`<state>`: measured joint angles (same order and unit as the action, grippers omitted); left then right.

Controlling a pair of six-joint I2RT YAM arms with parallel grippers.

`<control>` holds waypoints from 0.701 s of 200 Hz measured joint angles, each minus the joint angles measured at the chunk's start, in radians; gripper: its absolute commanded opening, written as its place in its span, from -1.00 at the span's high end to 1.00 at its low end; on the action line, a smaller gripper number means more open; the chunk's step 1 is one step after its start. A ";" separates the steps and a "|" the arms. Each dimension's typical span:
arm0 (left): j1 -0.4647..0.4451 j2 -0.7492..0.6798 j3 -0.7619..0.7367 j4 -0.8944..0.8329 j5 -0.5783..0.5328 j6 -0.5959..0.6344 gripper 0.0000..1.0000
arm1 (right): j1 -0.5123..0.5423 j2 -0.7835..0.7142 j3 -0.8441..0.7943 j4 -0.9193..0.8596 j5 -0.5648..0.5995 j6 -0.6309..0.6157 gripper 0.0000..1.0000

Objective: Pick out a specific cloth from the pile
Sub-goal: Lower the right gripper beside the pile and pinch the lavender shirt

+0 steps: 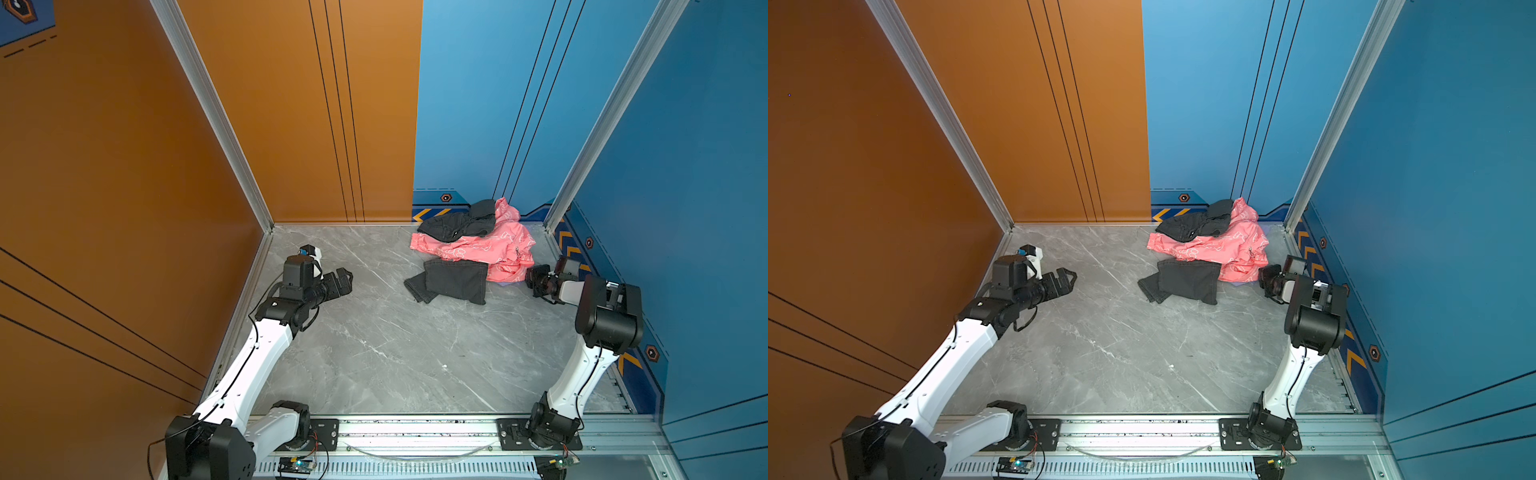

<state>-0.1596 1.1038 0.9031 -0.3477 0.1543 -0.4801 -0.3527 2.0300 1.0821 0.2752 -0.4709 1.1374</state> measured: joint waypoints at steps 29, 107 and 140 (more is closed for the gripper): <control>-0.008 -0.010 0.000 0.000 -0.012 -0.011 -0.96 | 0.000 0.000 -0.003 0.038 0.000 0.030 1.00; -0.043 -0.019 -0.008 0.033 -0.040 -0.035 -0.96 | 0.026 -0.194 -0.034 0.127 0.060 0.100 1.00; -0.060 -0.019 -0.008 0.042 -0.046 -0.038 -0.96 | 0.039 -0.260 -0.012 0.129 0.082 0.113 1.00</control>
<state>-0.2195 1.0847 0.8955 -0.3061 0.1081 -0.5179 -0.3138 1.7699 1.0698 0.4038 -0.3885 1.2499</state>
